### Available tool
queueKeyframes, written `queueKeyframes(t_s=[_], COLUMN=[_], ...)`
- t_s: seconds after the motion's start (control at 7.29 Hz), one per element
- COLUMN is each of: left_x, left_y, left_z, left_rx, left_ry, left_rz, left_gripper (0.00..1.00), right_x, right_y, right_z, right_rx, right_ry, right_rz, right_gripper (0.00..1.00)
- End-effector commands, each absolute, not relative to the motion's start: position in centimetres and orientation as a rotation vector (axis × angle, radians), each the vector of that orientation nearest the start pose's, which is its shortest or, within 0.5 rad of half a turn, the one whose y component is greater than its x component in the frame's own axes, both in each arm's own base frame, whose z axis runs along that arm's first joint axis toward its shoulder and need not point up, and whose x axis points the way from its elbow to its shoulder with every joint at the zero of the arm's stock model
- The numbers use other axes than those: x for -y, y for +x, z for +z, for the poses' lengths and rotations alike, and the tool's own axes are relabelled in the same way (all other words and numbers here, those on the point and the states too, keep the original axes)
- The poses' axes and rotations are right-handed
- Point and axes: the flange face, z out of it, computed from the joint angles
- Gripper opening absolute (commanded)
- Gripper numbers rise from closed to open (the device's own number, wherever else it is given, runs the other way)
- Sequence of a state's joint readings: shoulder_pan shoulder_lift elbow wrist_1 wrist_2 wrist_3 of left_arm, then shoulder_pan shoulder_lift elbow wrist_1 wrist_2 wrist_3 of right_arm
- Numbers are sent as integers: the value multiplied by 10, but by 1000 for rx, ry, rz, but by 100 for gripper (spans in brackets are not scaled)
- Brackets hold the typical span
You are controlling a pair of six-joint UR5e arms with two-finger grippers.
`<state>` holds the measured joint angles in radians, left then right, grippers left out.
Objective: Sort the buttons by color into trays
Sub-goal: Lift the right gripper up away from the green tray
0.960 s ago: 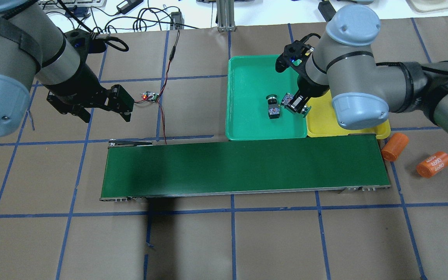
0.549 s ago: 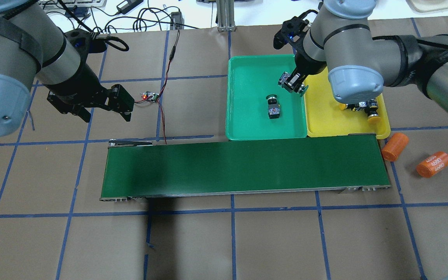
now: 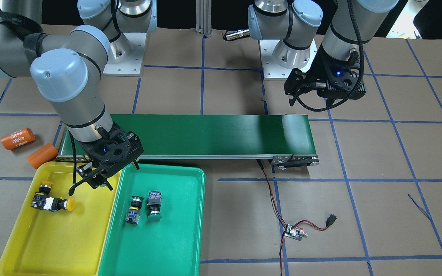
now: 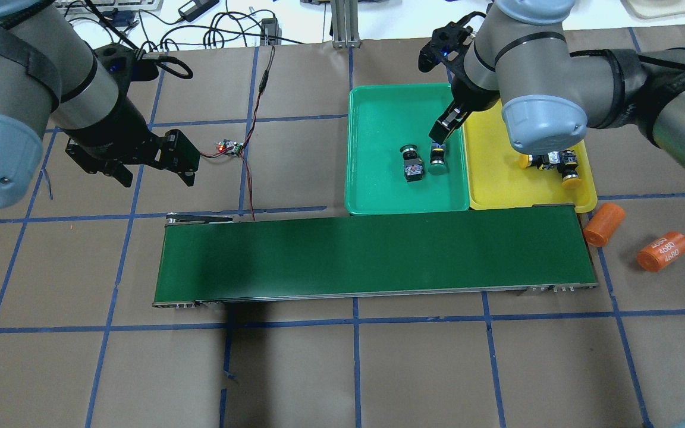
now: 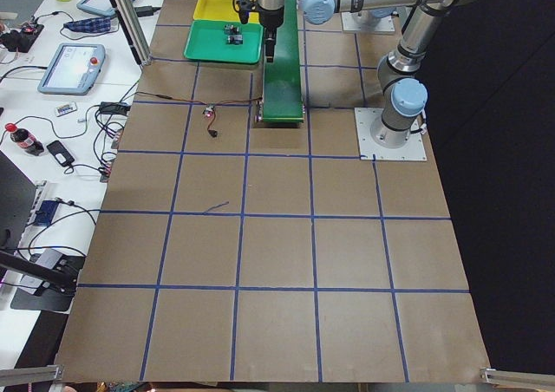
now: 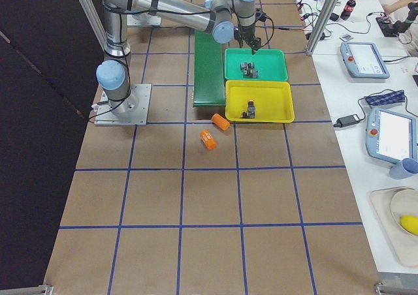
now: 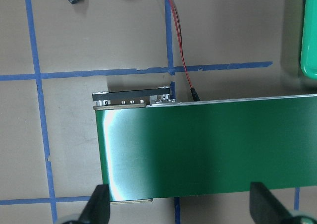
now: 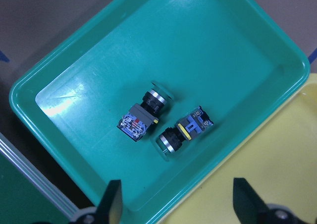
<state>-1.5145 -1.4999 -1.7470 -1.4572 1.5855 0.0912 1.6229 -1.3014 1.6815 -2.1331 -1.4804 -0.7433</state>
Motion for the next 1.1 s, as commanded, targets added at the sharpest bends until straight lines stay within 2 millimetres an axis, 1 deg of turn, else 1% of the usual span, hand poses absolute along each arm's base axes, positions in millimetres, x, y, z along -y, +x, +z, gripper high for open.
queueKeyframes(t_s=[0.0, 0.27, 0.41, 0.55, 0.69, 0.82, 0.96], left_x=[474, 477, 477, 477, 477, 477, 477], left_y=[-104, -106, -108, -107, -107, -107, -107], left_z=[447, 446, 447, 447, 447, 446, 446], left_rx=[-3084, -3100, -3110, -3107, -3109, -3109, -3109], left_ry=[47, 45, 43, 40, 40, 40, 40], left_rz=[-6, -3, -7, -6, -6, -4, -4], left_gripper=[100, 100, 100, 100, 100, 100, 100], right_x=[583, 578, 575, 560, 543, 533, 531], right_y=[173, 172, 171, 172, 172, 178, 179], right_z=[368, 411, 434, 457, 479, 487, 481], right_rx=[-2845, -2827, -2847, -2888, -2933, -2983, -3006], right_ry=[-1195, -1159, -1085, -945, -813, -618, -557], right_rz=[-182, -5, 43, 98, 97, 110, 139], right_gripper=[82, 82, 83, 84, 85, 88, 100])
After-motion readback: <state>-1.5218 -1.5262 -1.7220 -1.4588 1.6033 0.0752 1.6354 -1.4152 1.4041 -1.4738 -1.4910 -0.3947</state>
